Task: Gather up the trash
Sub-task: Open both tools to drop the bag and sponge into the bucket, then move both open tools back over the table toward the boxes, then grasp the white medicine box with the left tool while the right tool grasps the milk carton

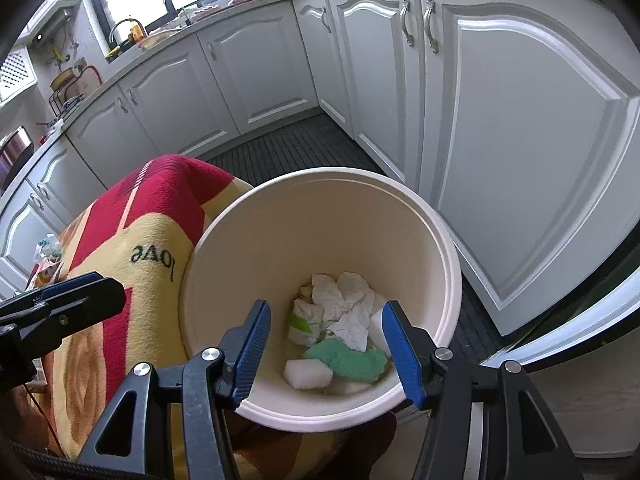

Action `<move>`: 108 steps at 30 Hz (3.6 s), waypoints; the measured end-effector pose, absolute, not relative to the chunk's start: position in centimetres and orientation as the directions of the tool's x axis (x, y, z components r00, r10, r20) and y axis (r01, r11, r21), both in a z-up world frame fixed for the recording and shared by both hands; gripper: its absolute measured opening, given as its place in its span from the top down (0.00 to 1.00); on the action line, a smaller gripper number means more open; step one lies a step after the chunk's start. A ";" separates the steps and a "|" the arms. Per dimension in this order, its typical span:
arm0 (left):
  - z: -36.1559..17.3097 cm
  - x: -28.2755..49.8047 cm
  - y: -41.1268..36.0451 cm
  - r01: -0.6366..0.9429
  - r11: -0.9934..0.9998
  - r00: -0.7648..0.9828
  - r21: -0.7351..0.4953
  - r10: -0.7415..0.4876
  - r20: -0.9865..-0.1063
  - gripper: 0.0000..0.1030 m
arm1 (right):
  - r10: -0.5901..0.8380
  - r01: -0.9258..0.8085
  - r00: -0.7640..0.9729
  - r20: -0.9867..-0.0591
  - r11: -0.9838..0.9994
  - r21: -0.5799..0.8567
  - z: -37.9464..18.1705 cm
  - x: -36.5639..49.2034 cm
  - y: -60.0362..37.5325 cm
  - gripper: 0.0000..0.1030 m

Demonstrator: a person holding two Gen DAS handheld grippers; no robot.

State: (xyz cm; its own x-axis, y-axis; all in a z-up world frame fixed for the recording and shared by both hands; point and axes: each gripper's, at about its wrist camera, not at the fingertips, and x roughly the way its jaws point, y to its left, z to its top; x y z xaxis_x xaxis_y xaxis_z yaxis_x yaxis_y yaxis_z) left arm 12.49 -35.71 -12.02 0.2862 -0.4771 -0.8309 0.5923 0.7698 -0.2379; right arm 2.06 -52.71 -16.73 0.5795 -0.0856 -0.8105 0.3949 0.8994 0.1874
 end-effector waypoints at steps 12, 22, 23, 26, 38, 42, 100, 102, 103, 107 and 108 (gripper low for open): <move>-10.0 11.8 -33.2 0.568 0.801 0.376 -0.189 -0.457 -0.806 0.45 | -0.082 0.379 0.593 -0.801 0.906 0.188 -15.4 1.9 -51.0 0.41; -7.8 11.4 -29.0 0.532 0.836 0.478 -0.135 -0.428 -0.767 0.45 | -0.055 0.311 0.630 -0.774 0.932 0.188 -13.1 2.6 -47.4 0.39; -7.7 11.4 -28.5 0.526 0.840 0.485 -0.133 -0.425 -0.764 0.45 | -0.051 0.303 0.635 -0.770 0.934 0.188 -12.8 2.8 -46.8 0.39; -7.3 11.4 -27.1 0.509 0.851 0.502 -0.130 -0.416 -0.758 0.45 | -0.045 0.286 0.644 -0.764 0.940 0.186 -12.3 3.1 -45.6 0.36; -5.8 12.1 -20.3 0.444 0.882 0.530 -0.157 -0.400 -0.748 0.45 | 0.007 0.193 0.661 -0.751 0.965 0.178 -10.7 4.9 -40.4 0.33; -5.7 12.8 -17.4 0.412 0.899 0.545 -0.150 -0.375 -0.750 0.45 | 0.032 0.159 0.659 -0.752 0.971 0.180 -10.5 5.9 -38.5 0.32; -15.8 14.7 1.5 0.310 0.951 0.446 0.020 -0.127 -0.886 0.34 | 0.315 -0.209 0.488 -0.814 0.948 0.241 -14.4 11.9 -18.1 0.48; -15.4 14.4 1.5 0.307 0.951 0.459 0.025 -0.125 -0.880 0.41 | 0.341 -0.216 0.489 -0.802 0.939 0.268 -14.4 11.5 -18.7 0.48; -15.2 14.2 1.6 0.304 0.952 0.463 0.025 -0.125 -0.877 0.43 | 0.344 -0.219 0.495 -0.798 0.938 0.268 -14.2 11.2 -18.8 0.48; -13.0 13.3 1.4 0.293 0.956 0.504 -0.010 -0.163 -0.848 0.46 | 0.342 -0.222 0.531 -0.775 0.939 0.263 -12.9 9.8 -20.0 0.48; -12.4 13.1 1.2 0.294 0.956 0.515 -0.016 -0.173 -0.839 0.46 | 0.343 -0.219 0.543 -0.766 0.939 0.265 -12.4 9.5 -20.5 0.48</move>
